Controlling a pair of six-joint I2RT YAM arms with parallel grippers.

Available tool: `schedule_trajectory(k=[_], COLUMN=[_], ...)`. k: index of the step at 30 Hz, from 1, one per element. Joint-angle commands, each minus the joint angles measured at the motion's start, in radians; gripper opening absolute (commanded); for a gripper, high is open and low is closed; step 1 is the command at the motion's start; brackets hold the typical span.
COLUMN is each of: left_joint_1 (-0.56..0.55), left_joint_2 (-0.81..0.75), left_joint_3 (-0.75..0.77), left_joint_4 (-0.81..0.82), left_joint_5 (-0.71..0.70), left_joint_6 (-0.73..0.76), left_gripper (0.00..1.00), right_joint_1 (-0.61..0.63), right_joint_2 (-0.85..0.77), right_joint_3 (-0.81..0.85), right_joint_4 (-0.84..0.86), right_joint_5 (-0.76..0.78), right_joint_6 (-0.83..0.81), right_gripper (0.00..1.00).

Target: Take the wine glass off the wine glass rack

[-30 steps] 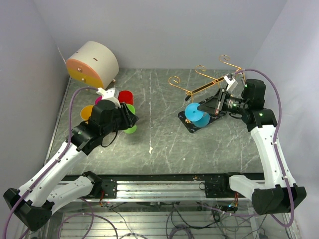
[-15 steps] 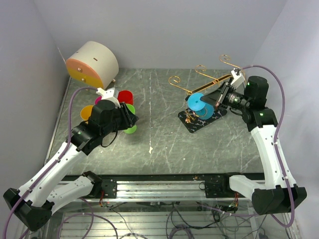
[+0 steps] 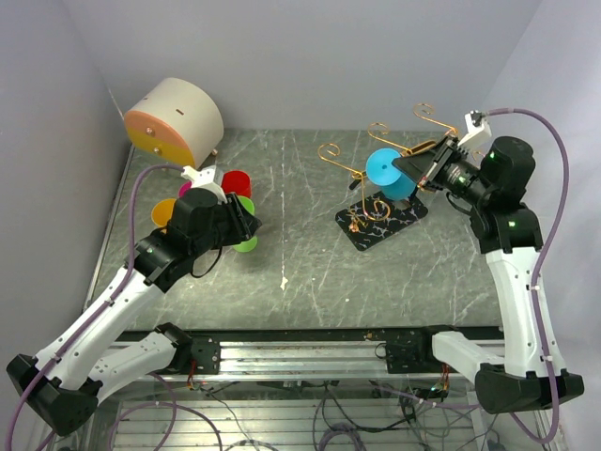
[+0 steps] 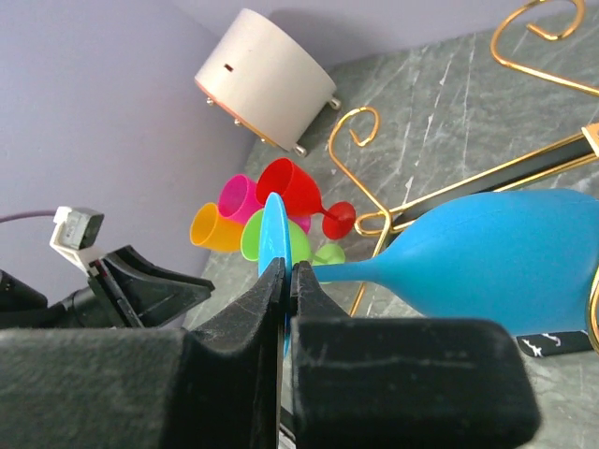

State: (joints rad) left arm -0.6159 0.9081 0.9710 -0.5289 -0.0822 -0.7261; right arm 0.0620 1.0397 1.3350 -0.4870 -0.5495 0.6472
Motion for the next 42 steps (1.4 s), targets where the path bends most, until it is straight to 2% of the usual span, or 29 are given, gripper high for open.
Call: schedule_trajectory(k=[1, 5, 10, 15, 20, 26, 30, 33, 36, 42], left_joint_1=[0.006, 0.006, 0.006, 0.006, 0.005, 0.005, 0.006, 0.005, 0.006, 0.006], left_joint_2=[-0.013, -0.021, -0.029, -0.048, -0.087, -0.16, -0.205, -0.242, -0.292, -0.356], left_joint_3=[0.008, 0.004, 0.008, 0.01, 0.01, 0.001, 0.03, 0.08, 0.12, 0.202], left_joint_4=[0.007, 0.004, 0.002, -0.008, -0.045, -0.088, -0.164, -0.252, -0.293, -0.377], left_joint_5=[0.005, 0.004, 0.004, -0.003, -0.025, -0.072, -0.134, -0.18, -0.197, -0.214], left_joint_6=[-0.013, -0.016, -0.013, -0.021, -0.032, -0.065, -0.106, -0.164, -0.232, -0.346], left_gripper=[0.45, 0.45, 0.45, 0.44, 0.44, 0.44, 0.44, 0.46, 0.47, 0.51], right_joint_1=[0.0, 0.0, -0.001, 0.009, 0.087, 0.333, 0.554, 0.723, 0.897, 1.066], right_joint_2=[0.002, -0.014, -0.012, 0.062, 0.145, 0.278, 0.336, 0.325, 0.283, 0.23], right_joint_3=[0.056, 0.054, 0.044, 0.123, 0.234, 0.438, 0.501, 0.425, 0.271, 0.041], right_joint_4=[0.049, 0.106, 0.311, 0.438, 0.496, 0.274, 0.166, 0.201, 0.308, 0.446], right_joint_5=[-0.007, -0.041, -0.198, -0.321, -0.326, -0.124, 0.121, 0.345, 0.5, 0.704], right_joint_6=[0.024, 0.052, 0.126, 0.18, 0.133, -0.275, -0.547, -0.737, -0.911, -1.098], right_gripper=[0.0, 0.0, 0.0, 0.0, 0.0, 0.0, 0.0, 0.0, 0.0, 0.0])
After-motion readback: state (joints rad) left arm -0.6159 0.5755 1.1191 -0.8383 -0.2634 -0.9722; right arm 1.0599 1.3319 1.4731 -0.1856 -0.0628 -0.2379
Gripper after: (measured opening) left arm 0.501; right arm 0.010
